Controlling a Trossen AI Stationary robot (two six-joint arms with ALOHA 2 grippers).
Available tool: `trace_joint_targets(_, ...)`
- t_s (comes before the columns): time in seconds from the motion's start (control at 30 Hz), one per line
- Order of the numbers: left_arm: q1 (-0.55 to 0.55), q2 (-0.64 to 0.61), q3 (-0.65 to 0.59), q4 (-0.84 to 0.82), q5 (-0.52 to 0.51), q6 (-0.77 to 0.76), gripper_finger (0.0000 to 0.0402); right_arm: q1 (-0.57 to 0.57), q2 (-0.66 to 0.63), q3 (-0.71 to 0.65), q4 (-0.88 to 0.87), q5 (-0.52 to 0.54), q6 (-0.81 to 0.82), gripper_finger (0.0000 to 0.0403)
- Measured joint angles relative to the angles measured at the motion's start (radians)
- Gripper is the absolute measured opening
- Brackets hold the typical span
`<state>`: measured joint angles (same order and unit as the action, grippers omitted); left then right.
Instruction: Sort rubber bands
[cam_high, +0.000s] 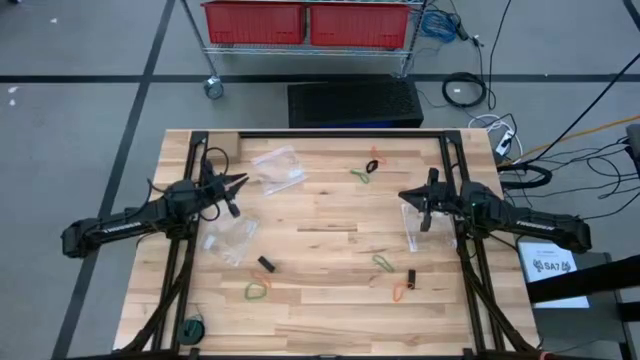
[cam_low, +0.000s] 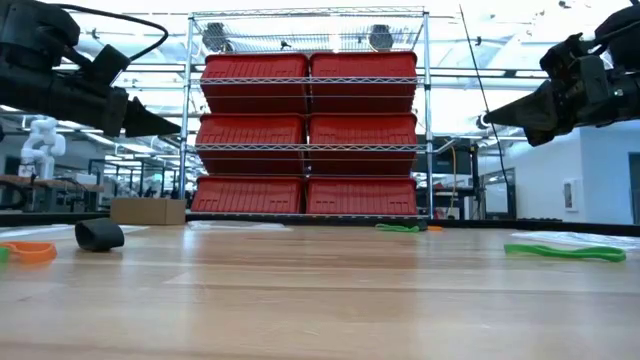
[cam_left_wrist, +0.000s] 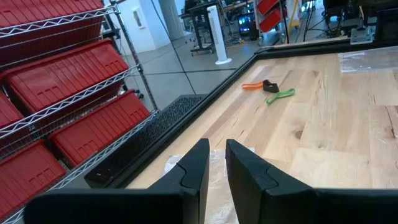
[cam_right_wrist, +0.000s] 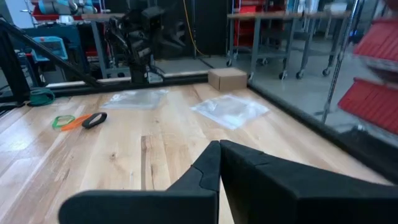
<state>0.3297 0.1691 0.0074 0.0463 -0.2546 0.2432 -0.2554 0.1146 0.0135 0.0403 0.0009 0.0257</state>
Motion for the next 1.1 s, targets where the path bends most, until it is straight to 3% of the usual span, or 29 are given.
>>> trace_joint_targets(0.1, 0.000, 0.000, 0.000, 0.000, 0.000, 0.000, 0.0060, 0.000, 0.000, 0.000, 0.066, 0.000, -0.044, 0.0000)
trace_joint_targets(0.37, 0.000, 0.000, 0.000, 0.000, 0.000, 0.000, 0.0060, 0.004, -0.001, 0.000, 0.247, -0.058, 0.228, 0.0000)
trace_joint_targets(0.6, 0.000, 0.000, 0.000, 0.000, 0.000, 0.000, 0.0060, 0.068, 0.070, 0.000, 0.131, -0.159, 0.412, 0.0000)
trace_joint_targets(0.9, 0.000, 0.000, 0.000, 0.000, 0.000, 0.000, 0.0060, 0.351, 0.295, 0.076, 0.096, 0.000, 0.502, 0.0000)
trace_joint_targets(1.1, 0.000, 0.000, 0.000, 0.001, 0.000, 0.000, 0.0060, 0.502, 0.517, 0.264, -0.152, 0.148, 0.558, 0.0000)
